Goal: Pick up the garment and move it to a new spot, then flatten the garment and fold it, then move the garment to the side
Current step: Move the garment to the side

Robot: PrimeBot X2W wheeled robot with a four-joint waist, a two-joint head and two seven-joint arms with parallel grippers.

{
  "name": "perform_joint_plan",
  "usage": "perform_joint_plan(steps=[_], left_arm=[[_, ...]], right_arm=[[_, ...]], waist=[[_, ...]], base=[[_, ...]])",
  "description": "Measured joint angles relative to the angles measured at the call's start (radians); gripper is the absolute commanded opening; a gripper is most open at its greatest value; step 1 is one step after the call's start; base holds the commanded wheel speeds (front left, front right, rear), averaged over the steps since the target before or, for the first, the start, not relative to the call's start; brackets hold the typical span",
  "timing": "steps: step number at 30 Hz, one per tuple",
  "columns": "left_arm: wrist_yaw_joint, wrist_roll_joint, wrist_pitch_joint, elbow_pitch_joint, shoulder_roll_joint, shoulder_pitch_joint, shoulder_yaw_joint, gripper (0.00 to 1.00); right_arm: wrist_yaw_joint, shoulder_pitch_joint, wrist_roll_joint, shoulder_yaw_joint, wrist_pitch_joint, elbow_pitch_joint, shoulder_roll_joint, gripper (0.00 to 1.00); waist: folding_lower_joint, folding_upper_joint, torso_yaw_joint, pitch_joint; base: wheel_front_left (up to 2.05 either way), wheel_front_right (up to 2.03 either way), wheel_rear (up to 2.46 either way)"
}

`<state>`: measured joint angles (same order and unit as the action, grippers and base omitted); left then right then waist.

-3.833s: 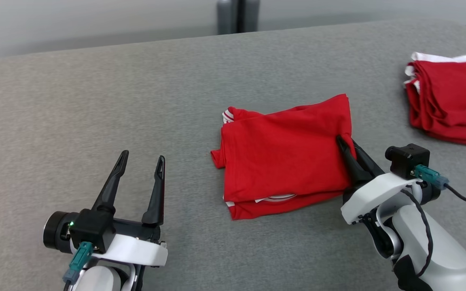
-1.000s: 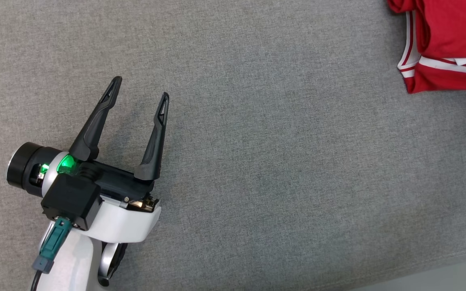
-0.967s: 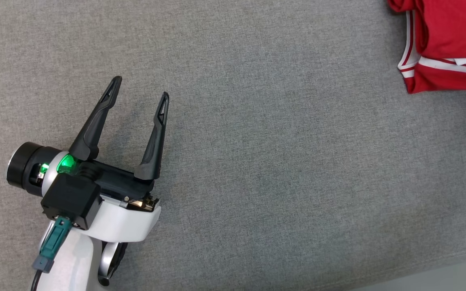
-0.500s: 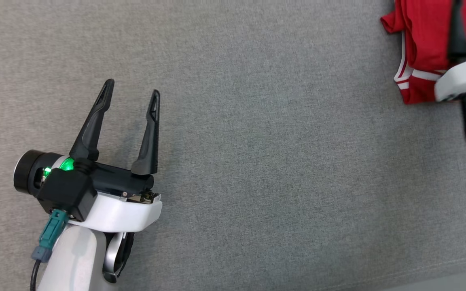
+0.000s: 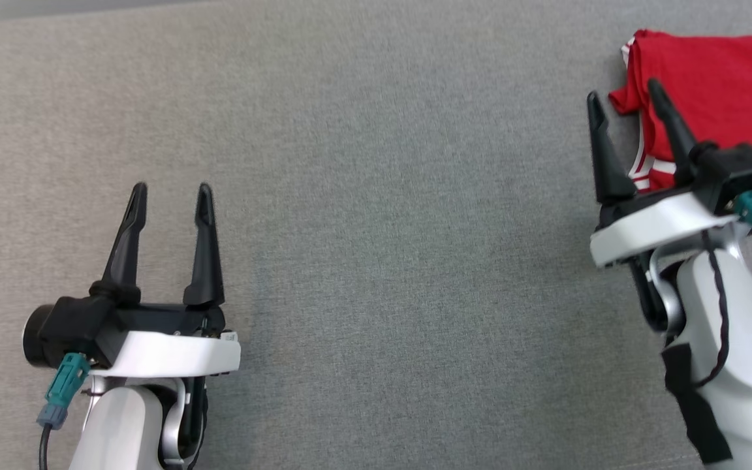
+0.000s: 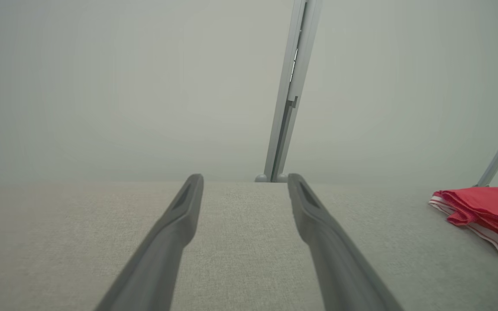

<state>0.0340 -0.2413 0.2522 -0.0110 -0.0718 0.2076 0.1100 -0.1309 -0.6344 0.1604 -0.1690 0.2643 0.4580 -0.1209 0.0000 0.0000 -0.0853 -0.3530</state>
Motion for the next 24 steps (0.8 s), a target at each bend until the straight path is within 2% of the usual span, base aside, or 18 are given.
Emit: perform_joint_plan(steps=[6, 14, 24], left_arm=[[0.001, -0.004, 0.008, 0.058, 0.0, -0.028, -0.021, 1.0], [-0.026, -0.006, 0.009, 0.084, 0.011, -0.092, -0.059, 1.0], [-0.045, 0.031, 0.009, 0.135, 0.02, -0.167, -0.094, 1.0]], right_arm=[[0.0, 0.115, 0.005, 0.002, 0.0, -0.091, 0.024, 1.0], [0.0, 0.284, 0.029, 0.001, 0.0, -0.184, 0.043, 1.0], [0.0, 0.449, 0.094, -0.017, 0.0, -0.256, 0.015, 1.0]], waist=[[0.0, 0.0, 0.017, 0.074], [0.0, 0.0, 0.035, 0.177], [0.0, 0.0, 0.045, 0.285]], base=[[0.0, 0.0, 0.0], [0.0, 0.0, 0.0], [0.0, 0.0, 0.0]])
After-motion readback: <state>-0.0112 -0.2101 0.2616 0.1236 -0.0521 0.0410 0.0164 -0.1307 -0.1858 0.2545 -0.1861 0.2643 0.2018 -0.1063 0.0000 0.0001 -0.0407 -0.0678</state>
